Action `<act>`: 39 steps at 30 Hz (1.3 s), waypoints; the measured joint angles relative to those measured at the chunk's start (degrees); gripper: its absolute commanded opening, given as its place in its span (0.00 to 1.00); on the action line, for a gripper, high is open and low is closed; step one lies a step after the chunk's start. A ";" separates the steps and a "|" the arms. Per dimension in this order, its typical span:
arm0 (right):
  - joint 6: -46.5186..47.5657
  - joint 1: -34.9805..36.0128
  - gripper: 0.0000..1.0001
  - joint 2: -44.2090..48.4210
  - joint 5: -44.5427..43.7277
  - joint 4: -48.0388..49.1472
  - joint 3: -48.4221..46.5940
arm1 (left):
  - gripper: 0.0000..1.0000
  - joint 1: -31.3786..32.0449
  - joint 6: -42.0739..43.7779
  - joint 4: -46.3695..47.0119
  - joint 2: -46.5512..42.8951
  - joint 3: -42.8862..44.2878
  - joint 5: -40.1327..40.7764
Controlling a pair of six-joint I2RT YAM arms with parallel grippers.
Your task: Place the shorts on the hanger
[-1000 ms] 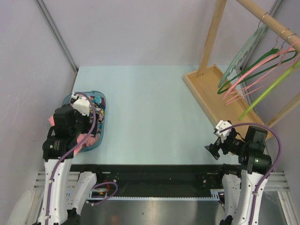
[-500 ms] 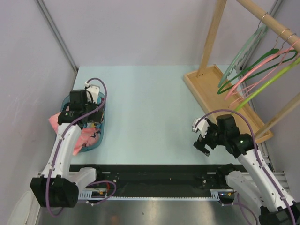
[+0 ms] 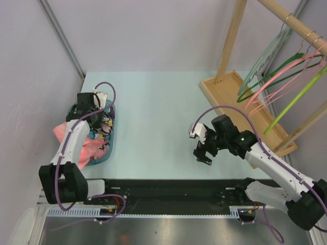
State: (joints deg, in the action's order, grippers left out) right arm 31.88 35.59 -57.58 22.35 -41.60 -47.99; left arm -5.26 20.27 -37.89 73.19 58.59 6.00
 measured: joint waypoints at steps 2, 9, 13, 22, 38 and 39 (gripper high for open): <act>-0.68 1.84 1.00 -2.19 0.46 0.61 -1.22 | 0.00 -0.02 0.02 -1.38 0.00 2.03 -2.10; -5.46 5.33 1.00 -11.43 1.31 4.17 -11.67 | 0.00 2.86 0.02 -9.01 -3.08 18.34 -13.14; -8.20 6.29 1.00 -15.28 1.16 7.61 -19.10 | 0.00 11.76 -1.40 -12.92 -4.02 31.89 -17.22; -11.45 7.08 1.00 -16.41 0.20 10.58 -21.73 | 0.31 18.10 -7.91 -14.75 -2.36 49.79 -32.06; -12.39 2.84 1.00 -10.58 1.86 9.42 -11.91 | 0.99 10.27 1.18 -9.62 -8.28 3.54 -33.68; -12.68 2.82 1.00 -11.04 2.01 9.42 -11.61 | 0.98 10.95 2.08 -9.03 -9.70 2.67 -34.18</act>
State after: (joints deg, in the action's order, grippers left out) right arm 19.20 38.41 -68.62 24.36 -32.18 -59.59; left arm 5.69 22.35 -46.92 63.48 61.25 -28.18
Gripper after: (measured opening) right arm 0.995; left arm 0.996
